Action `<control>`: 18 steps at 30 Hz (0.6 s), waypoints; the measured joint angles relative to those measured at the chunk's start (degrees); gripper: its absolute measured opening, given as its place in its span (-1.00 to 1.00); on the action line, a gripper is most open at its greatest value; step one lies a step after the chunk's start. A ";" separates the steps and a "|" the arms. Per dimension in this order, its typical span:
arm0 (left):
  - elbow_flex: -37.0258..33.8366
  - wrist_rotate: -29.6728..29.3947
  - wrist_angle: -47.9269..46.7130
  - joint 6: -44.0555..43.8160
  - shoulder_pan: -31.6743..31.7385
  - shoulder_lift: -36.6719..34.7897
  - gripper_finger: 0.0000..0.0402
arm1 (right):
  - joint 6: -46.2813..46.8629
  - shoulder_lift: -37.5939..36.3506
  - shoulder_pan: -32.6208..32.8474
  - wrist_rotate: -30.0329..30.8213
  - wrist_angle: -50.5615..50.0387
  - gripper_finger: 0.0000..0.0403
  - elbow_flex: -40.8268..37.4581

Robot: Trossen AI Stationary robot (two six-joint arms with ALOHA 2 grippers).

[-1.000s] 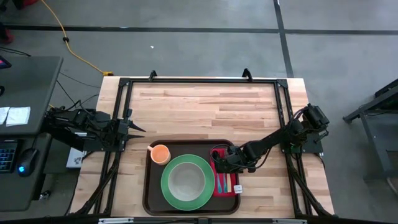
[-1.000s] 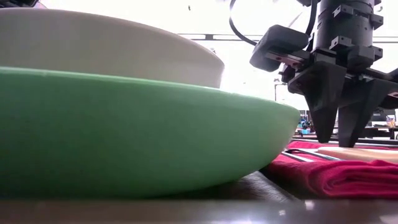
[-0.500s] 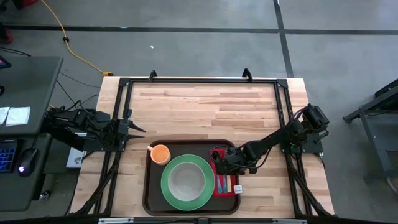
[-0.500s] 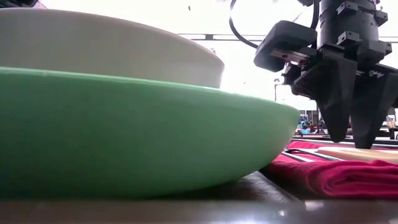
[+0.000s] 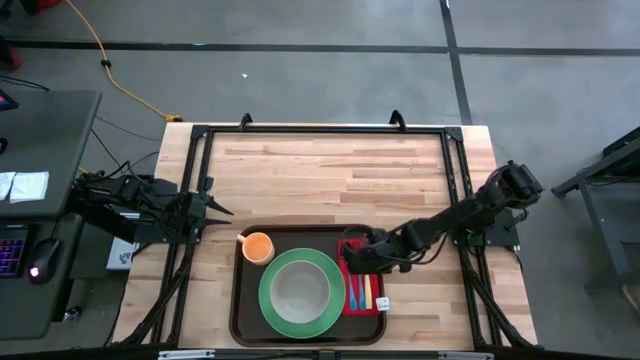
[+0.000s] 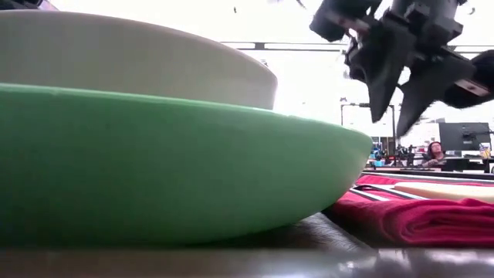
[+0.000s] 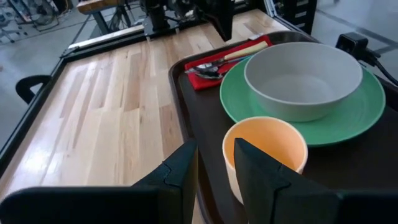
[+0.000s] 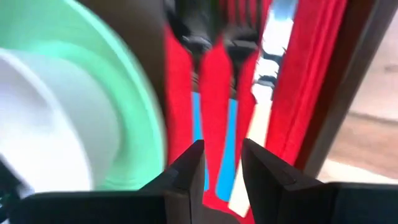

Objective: Set up tray
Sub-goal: Return to Home Position

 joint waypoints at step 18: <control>0.02 4.04 6.04 4.00 0.00 0.02 -0.32 | -10.13 -11.25 -0.31 12.50 -11.74 -0.59 0.00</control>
